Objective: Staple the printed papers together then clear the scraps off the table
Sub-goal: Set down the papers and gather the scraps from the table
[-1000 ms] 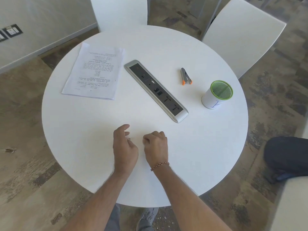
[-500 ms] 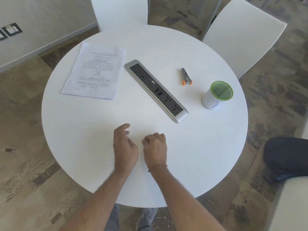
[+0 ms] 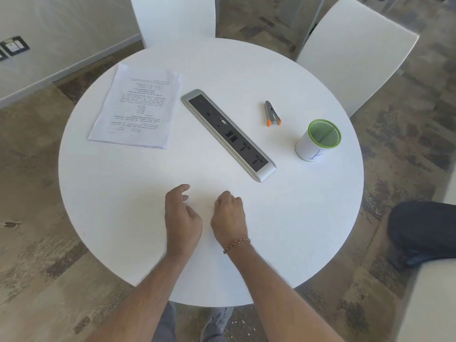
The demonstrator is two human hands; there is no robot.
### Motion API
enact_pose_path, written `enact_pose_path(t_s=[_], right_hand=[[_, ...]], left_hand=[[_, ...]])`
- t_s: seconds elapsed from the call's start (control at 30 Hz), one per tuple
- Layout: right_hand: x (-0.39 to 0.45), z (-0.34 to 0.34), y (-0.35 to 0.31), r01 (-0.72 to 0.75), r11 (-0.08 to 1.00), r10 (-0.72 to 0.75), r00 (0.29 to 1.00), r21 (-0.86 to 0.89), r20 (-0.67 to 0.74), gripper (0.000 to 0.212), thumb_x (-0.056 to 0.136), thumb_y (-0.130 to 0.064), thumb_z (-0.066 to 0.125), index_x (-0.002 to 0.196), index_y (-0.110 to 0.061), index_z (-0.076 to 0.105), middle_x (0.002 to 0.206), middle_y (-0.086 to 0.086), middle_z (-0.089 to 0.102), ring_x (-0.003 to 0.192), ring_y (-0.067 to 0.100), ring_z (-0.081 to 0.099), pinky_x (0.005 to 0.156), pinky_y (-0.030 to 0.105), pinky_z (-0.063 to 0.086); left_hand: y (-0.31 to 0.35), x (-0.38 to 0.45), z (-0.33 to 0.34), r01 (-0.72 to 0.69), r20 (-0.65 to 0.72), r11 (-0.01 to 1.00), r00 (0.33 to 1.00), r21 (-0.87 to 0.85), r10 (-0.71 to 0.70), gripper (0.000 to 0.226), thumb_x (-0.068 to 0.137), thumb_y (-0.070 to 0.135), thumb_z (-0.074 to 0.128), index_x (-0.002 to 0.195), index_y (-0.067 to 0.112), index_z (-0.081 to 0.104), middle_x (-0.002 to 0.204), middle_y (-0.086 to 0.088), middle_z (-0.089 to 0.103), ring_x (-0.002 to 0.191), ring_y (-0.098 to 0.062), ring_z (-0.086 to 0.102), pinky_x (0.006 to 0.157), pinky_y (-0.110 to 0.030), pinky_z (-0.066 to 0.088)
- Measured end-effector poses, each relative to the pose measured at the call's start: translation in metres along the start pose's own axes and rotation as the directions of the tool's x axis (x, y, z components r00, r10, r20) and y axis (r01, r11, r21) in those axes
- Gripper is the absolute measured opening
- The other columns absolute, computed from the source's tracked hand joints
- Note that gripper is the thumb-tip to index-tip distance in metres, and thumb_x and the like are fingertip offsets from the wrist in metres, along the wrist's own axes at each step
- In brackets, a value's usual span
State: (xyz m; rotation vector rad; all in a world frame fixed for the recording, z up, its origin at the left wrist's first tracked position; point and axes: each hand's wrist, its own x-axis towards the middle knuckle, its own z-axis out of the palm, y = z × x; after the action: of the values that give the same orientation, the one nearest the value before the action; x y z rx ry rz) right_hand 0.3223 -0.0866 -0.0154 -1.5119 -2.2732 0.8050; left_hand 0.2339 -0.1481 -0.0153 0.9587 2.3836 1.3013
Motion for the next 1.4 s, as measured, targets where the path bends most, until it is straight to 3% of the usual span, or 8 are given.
enact_pose_path(t_s=[0.27,0.43,0.57,0.8,1.0,1.1,1.23,1.4], right_hand=[[-0.004,-0.016,0.018,-0.126,0.959,0.130,0.992,0.252,0.001,0.017,0.086,0.001,0.047,0.086,-0.016,0.049,0.061,-0.005,0.050,0.068,0.026,0.046,0.057,0.034,0.040],[-0.002,-0.012,0.019,-0.111,0.973,0.105,0.994,0.202,0.038,0.024,0.092,-0.003,0.053,0.103,-0.010,0.073,0.092,0.005,0.072,0.094,0.023,0.055,0.079,0.031,0.045],[-0.001,-0.005,0.019,-0.124,0.978,0.114,0.991,0.171,0.067,0.023,0.091,-0.004,0.053,0.096,-0.010,0.075,0.089,0.007,0.072,0.092,0.025,0.055,0.079,0.036,0.047],[0.001,0.002,0.009,-0.052,0.996,0.045,0.995,0.075,0.084,0.029,0.086,-0.003,0.053,0.059,-0.009,0.045,0.062,0.004,0.045,0.075,0.027,0.041,0.058,0.035,0.034],[0.006,0.014,0.005,-0.002,1.000,0.002,1.000,-0.018,0.025,0.018,0.080,0.004,0.061,0.064,-0.004,0.062,0.062,0.008,0.054,0.071,0.022,0.037,0.054,0.029,0.033],[0.007,0.015,0.000,0.040,0.995,-0.041,0.999,-0.088,-0.009,0.022,0.065,0.015,0.062,0.059,-0.006,0.058,0.058,0.006,0.051,0.067,0.022,0.039,0.053,0.027,0.030],[0.005,0.006,-0.010,0.198,0.954,-0.203,0.979,-0.224,0.004,0.027,0.044,0.014,0.039,0.052,-0.010,0.048,0.052,0.005,0.044,0.056,0.022,0.038,0.052,0.026,0.034],[0.002,0.007,-0.016,0.236,0.904,-0.222,0.972,-0.356,0.080,0.029,0.041,0.012,0.046,0.056,-0.012,0.047,0.055,0.005,0.039,0.056,0.021,0.033,0.056,0.030,0.034]], left_hand=[[-0.004,0.002,0.003,-0.031,-0.005,0.999,0.999,-0.020,0.031,0.044,0.085,-0.013,0.046,0.121,0.011,0.055,0.113,0.005,0.050,0.099,-0.018,0.056,0.085,-0.035,0.051],[-0.015,0.007,0.007,-0.112,0.262,0.991,0.961,0.072,0.089,0.027,0.086,0.004,0.068,0.111,0.013,0.067,0.106,0.007,0.055,0.099,-0.021,0.061,0.088,-0.031,0.051],[-0.020,0.015,0.013,-0.147,0.351,0.985,0.930,0.091,0.107,0.011,0.084,0.006,0.071,0.092,0.013,0.071,0.096,0.007,0.055,0.091,-0.019,0.062,0.083,-0.034,0.054],[-0.016,0.015,0.009,-0.076,0.215,0.997,0.974,0.021,0.070,0.015,0.092,0.001,0.058,0.090,0.013,0.067,0.090,0.003,0.064,0.081,-0.006,0.058,0.073,-0.009,0.040],[-0.015,0.016,0.011,-0.027,0.069,0.999,0.997,0.017,0.026,0.016,0.097,0.003,0.050,0.102,0.009,0.064,0.098,-0.003,0.066,0.088,-0.014,0.058,0.079,-0.019,0.044],[-0.017,0.018,0.010,-0.041,0.044,0.999,0.998,0.034,0.040,0.021,0.095,-0.002,0.049,0.106,0.007,0.064,0.102,-0.006,0.065,0.092,-0.016,0.059,0.081,-0.018,0.043],[-0.018,0.018,0.008,-0.031,0.032,0.998,0.999,0.052,0.029,0.027,0.093,-0.006,0.045,0.109,0.007,0.063,0.106,-0.006,0.063,0.098,-0.018,0.060,0.085,-0.024,0.045],[-0.020,0.018,0.005,-0.040,0.018,0.997,0.999,0.064,0.039,0.030,0.092,-0.008,0.043,0.110,0.006,0.062,0.106,-0.007,0.063,0.099,-0.021,0.060,0.085,-0.026,0.046]])
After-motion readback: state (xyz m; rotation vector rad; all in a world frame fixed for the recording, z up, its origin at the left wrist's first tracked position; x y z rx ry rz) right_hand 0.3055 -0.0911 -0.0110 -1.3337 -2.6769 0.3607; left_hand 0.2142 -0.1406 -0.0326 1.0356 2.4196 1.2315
